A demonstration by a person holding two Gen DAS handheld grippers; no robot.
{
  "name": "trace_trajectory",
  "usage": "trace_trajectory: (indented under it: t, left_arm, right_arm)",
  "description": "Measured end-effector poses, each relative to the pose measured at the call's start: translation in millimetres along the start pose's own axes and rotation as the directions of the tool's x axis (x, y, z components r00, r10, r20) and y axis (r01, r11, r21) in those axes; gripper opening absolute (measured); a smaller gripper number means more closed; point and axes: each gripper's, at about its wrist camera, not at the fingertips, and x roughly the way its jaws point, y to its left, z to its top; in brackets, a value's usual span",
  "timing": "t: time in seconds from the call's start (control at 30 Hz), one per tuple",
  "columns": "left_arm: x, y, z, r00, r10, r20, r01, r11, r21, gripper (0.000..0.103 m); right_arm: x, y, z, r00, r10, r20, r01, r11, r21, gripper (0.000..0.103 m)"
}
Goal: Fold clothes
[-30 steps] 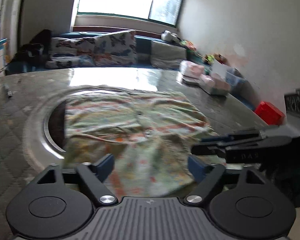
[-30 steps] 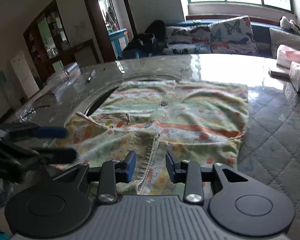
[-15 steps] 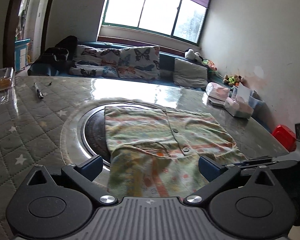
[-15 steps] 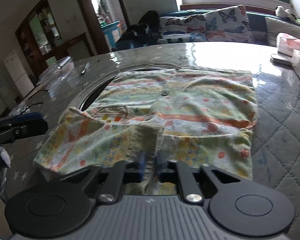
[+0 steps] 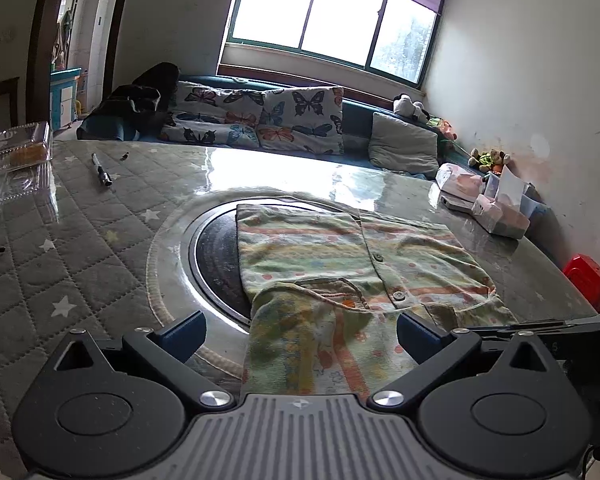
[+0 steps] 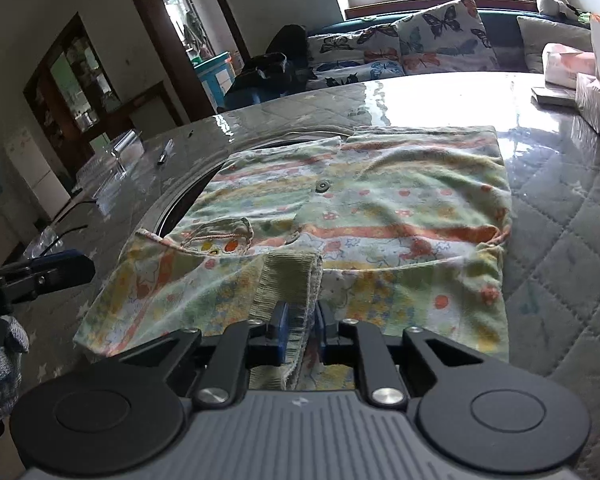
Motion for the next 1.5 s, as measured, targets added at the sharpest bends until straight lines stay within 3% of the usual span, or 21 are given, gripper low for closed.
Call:
trace_trajectory:
  t: [0.1, 0.17, 0.23, 0.53, 0.73, 1.13, 1.33, 1.5]
  left_arm:
    - [1, 0, 0, 1.000, 0.004, -0.005, -0.004, 1.000, 0.000, 0.103]
    - [2, -2, 0, 1.000, 0.005, -0.011, -0.005, 1.000, 0.002, 0.103]
    - [3, -3, 0, 1.000, 0.009, -0.011, -0.009, 1.000, 0.005, 0.103]
    - [10, 2, 2, 0.999, 0.045, -0.025, -0.045, 0.999, -0.005, 0.103]
    - [14, 5, 1, 0.997, 0.063, -0.037, -0.063, 0.998, -0.008, 0.103]
    - [36, 1, 8, 0.985, 0.173, -0.029, -0.171, 0.984, 0.054, 0.103]
    - [53, -6, 7, 0.979, 0.196, -0.050, -0.189, 0.976, 0.109, 0.103]
    - [61, -12, 8, 0.979, 0.198, -0.056, -0.189, 0.973, 0.131, 0.103]
  right_arm:
    - [1, 2, -1, 1.000, -0.001, 0.003, 0.001, 1.000, -0.003, 0.015]
    - [0, 3, 0, 1.000, -0.005, 0.007, 0.005, 1.000, -0.012, 0.005]
    - [-8, 6, 1, 1.000, -0.010, 0.029, 0.011, 1.000, -0.026, 0.004]
    - [-54, 15, 11, 0.989, -0.056, 0.139, 0.068, 0.994, -0.080, 0.003]
    - [-74, 8, 12, 0.979, -0.117, 0.166, 0.131, 0.988, -0.076, 0.003]
    - [-51, -10, 0, 0.978, -0.168, 0.119, 0.173, 0.984, -0.031, 0.004]
    - [-40, -22, -7, 0.977, -0.205, 0.061, 0.206, 0.978, -0.016, 0.007]
    - [-42, -13, 3, 0.981, -0.167, 0.101, 0.173, 0.983, -0.060, 0.009]
